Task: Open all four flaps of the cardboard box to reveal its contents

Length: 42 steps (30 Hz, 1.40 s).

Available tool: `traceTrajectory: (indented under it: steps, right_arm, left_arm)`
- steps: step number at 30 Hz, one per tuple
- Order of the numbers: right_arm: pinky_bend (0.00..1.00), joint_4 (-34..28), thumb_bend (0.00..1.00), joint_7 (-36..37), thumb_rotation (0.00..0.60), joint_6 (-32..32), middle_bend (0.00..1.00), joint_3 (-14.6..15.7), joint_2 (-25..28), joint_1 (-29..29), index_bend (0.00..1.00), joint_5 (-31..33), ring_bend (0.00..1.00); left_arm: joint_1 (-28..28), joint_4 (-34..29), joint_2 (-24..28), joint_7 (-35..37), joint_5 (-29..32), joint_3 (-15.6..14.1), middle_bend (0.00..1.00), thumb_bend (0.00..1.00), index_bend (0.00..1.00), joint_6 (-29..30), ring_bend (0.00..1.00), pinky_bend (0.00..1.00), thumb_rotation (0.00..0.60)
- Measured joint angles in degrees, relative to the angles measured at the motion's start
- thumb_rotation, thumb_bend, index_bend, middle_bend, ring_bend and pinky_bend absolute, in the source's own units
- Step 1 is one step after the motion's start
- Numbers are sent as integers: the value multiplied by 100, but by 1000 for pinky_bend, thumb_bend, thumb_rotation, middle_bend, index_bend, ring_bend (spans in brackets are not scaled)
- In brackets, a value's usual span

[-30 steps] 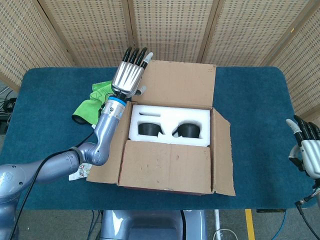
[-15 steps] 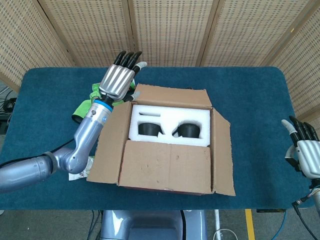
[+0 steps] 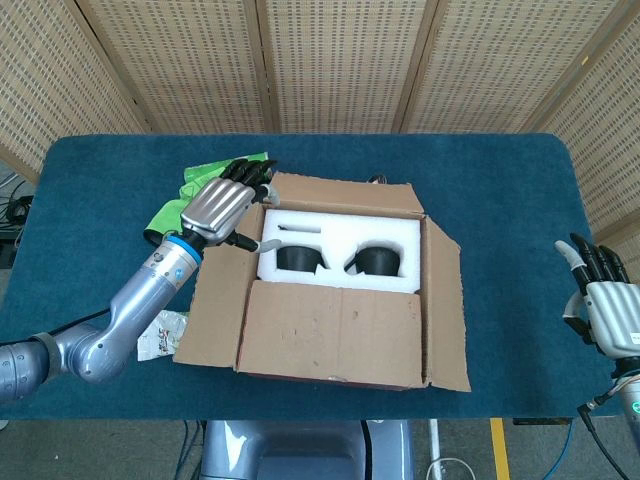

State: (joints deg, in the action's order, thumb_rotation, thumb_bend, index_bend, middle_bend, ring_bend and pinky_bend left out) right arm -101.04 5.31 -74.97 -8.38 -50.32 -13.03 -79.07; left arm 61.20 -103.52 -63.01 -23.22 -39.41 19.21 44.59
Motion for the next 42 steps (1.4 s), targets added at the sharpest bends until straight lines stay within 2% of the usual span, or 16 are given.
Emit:
traceTrajectory:
  steps: [6, 11, 21, 28, 42]
  right_arm:
    - [0, 26, 1000, 41, 600, 11, 0, 10, -20, -2, 35, -21, 0]
    - [0, 53, 1000, 63, 600, 16, 0, 18, -42, 1, 35, -21, 0]
    - [0, 92, 1000, 121, 600, 32, 0, 41, -60, 7, 35, -49, 0]
    - [0, 112, 1000, 186, 600, 3, 0, 48, -58, 28, 35, -73, 0]
    - [0, 142, 1000, 229, 600, -3, 0, 61, -49, 52, 35, -67, 0]
  left_arm:
    - [-254, -252, 28, 516, -231, -133, 0, 130, 422, -114, 0, 0, 217]
    - [-457, -395, -3, 825, -591, -290, 0, 125, 436, -171, 0, 0, 212]
    - [-759, -420, -257, 789, -1657, -726, 0, 105, 444, 230, 0, 0, 193]
    - [-790, -383, -424, 578, -1676, -916, 0, 103, 444, 360, 0, 0, 181]
    - [-672, -250, -719, 312, -1315, -1047, 0, 100, 443, 412, 0, 0, 180]
